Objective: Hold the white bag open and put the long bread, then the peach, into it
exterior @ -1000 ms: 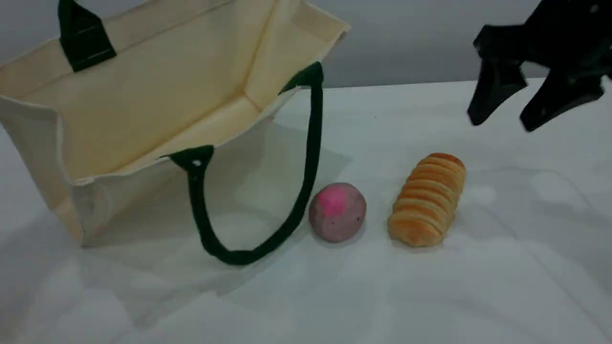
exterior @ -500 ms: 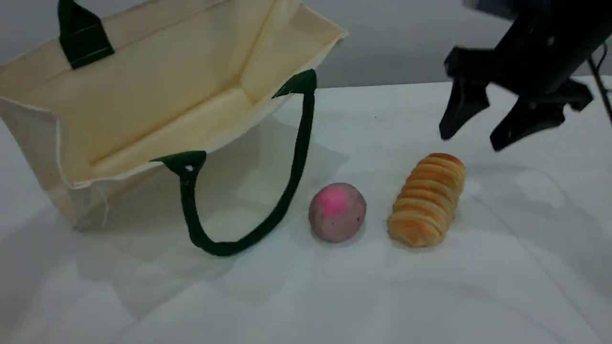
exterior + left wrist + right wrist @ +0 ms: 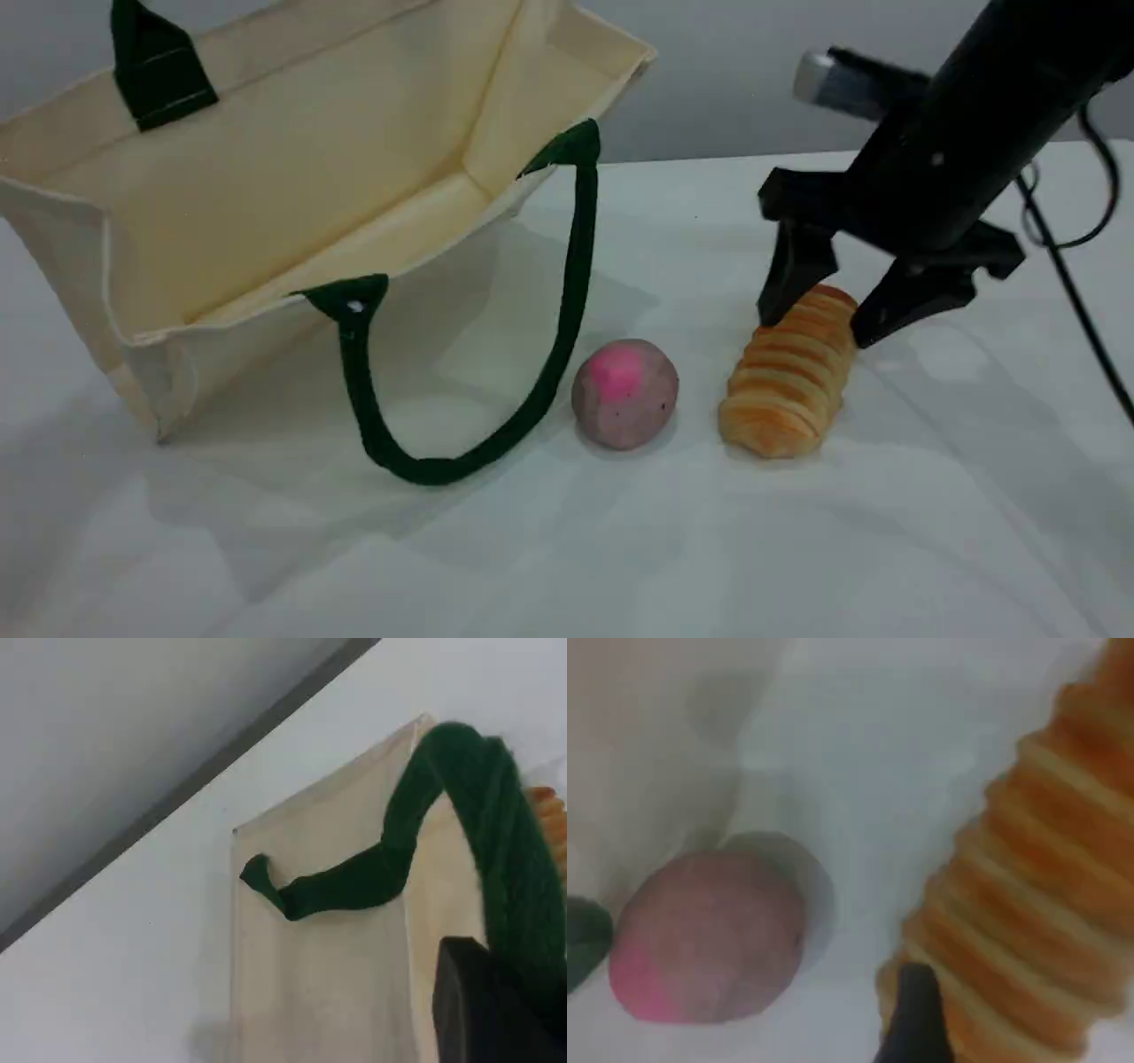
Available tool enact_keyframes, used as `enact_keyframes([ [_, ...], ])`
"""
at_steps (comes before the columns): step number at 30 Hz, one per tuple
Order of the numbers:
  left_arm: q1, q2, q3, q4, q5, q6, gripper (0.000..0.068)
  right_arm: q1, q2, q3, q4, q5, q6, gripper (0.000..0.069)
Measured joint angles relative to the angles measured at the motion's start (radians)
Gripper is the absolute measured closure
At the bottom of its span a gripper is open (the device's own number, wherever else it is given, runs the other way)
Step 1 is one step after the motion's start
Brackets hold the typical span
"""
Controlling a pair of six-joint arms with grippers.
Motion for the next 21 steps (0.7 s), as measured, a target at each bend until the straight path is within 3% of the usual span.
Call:
enact_keyframes([
  [8, 0.0, 0.0, 0.0, -0.001, 0.0, 0.0, 0.0595, 0.013, 0.079, -0.053, 0.012, 0.004, 0.0, 0.0185],
  [21, 0.0, 0.0, 0.0, -0.001, 0.0, -0.002, 0.0595, 0.012, 0.089, -0.053, -0.025, -0.06, 0.004, 0.0185],
])
